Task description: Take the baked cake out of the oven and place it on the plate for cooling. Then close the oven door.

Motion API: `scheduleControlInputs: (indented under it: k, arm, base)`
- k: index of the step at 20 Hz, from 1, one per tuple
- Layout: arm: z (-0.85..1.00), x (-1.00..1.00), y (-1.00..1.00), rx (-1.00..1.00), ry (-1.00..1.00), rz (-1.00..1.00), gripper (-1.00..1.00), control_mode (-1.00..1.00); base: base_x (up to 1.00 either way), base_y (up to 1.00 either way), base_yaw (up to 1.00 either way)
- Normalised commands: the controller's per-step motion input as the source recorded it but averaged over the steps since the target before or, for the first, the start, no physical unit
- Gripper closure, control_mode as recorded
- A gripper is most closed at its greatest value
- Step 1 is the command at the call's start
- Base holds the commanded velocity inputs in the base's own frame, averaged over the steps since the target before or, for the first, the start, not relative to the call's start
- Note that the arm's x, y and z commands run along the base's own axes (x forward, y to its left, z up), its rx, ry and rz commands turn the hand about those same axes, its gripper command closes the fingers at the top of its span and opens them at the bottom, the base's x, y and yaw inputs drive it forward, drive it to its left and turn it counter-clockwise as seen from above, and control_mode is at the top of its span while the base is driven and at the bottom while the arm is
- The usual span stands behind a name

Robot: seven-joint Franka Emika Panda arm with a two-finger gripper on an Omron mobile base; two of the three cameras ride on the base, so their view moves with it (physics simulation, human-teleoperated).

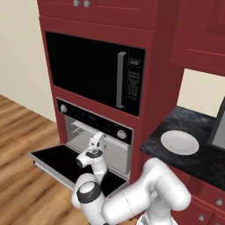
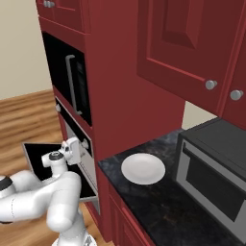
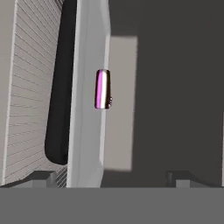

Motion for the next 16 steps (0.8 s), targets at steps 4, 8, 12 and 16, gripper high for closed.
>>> scheduleControlInputs:
  k: [4,8,12,16]
  arm:
    - [-0.92,0.32,0.01,-0.07,0.02,0.00,-1.00,-1.00]
    - [-0.69,0.38,0.00,-0.02,0.00,0.00,-1.00,-1.00]
    - [-0.50,0.34,0.00,0.00,0.00,0.00,-1.00,-1.00]
    - [-0.51,0.30,0.00,0.00,0.00,0.00,-1.00,-1.00]
  base:
    - [0.00,0.00,0.00]
    - [0.00,0.00,0.00]
    - [0.00,0.00,0.00]
    - [0.00,0.00,0.00]
